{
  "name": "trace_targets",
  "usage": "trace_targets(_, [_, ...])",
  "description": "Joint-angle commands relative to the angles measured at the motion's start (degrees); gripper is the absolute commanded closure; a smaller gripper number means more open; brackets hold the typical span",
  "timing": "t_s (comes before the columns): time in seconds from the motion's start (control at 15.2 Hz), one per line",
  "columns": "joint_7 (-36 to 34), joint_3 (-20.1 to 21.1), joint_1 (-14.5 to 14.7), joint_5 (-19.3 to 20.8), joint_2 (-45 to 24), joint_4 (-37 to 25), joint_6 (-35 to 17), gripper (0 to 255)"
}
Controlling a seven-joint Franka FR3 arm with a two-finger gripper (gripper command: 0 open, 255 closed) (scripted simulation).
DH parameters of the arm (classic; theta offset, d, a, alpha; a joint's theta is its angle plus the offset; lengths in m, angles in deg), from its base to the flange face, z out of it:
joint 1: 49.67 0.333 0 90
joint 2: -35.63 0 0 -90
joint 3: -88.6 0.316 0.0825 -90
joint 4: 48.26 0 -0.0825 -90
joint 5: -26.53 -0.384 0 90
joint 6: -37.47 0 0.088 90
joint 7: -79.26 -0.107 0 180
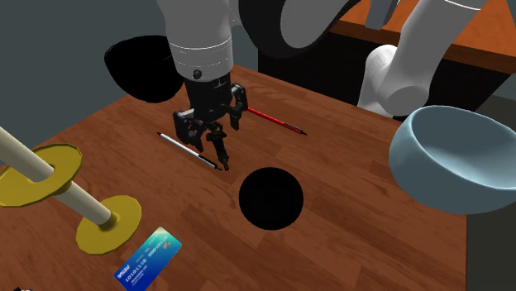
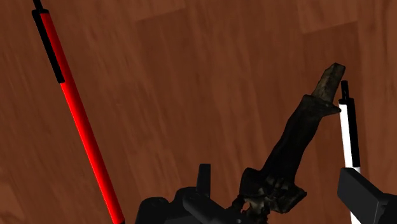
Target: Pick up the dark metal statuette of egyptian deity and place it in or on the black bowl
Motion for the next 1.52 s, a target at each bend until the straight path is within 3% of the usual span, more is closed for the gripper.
trace_targets(0.0, [-0.04,0.03,0.02,0.01,-0.03,0.1,-0.14,0])
trace_targets(0.33, [-0.04,0.03,0.01,0.01,-0.03,0.09,-0.13,0])
trace_targets(0.4, [-0.04,0.03,0.01,0.01,-0.03,0.09,-0.13,255])
trace_targets(0.99, [-0.05,0.03,0.01,0.01,-0.03,0.1,-0.14,255])
trace_targets(1.45, [0.27,-0.45,-0.1,-0.26,0.99,-4.39,5.27,255])
